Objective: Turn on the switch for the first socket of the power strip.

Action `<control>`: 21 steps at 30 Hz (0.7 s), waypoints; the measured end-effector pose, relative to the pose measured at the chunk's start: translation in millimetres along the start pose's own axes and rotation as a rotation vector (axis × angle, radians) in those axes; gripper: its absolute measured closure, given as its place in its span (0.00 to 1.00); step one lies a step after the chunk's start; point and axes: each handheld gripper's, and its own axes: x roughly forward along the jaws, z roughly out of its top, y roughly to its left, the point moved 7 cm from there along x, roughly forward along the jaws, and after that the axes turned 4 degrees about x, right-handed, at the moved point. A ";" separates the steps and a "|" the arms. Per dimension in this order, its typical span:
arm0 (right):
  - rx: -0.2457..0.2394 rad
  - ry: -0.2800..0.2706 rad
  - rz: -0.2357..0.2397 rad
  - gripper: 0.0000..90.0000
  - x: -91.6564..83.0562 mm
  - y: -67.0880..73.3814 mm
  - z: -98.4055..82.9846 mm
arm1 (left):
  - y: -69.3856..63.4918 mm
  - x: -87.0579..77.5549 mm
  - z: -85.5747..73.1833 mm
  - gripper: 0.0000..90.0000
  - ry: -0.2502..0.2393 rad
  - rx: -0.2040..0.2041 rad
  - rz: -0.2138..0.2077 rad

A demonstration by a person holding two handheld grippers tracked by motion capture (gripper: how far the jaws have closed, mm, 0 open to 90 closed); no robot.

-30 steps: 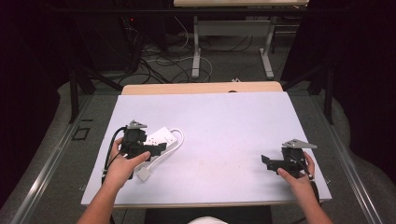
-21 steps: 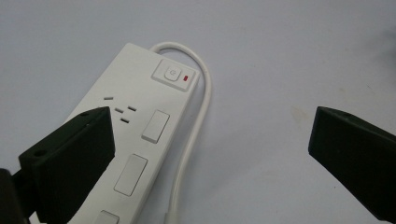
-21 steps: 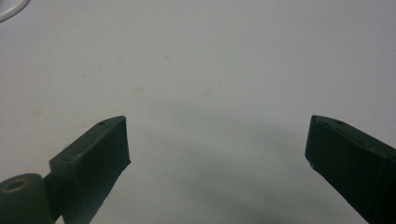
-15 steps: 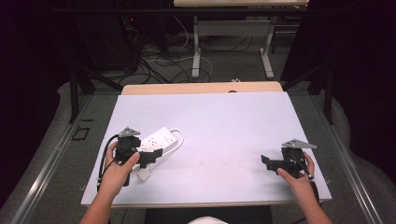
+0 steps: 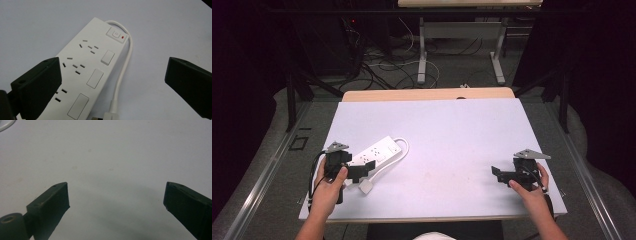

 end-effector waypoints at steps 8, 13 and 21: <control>-0.002 0.000 0.000 0.06 -0.5 -0.6 -0.1 | 6.5 -0.2 -10.5 0.01 -0.031 -0.025 0.006; -0.003 -0.001 0.000 0.06 -0.6 -0.5 0.1 | 10.2 1.6 -17.8 0.01 -0.041 -0.035 0.011; -0.004 0.000 0.002 0.06 -0.1 -0.5 0.0 | 18.4 2.4 -24.3 0.03 -0.059 -0.047 0.031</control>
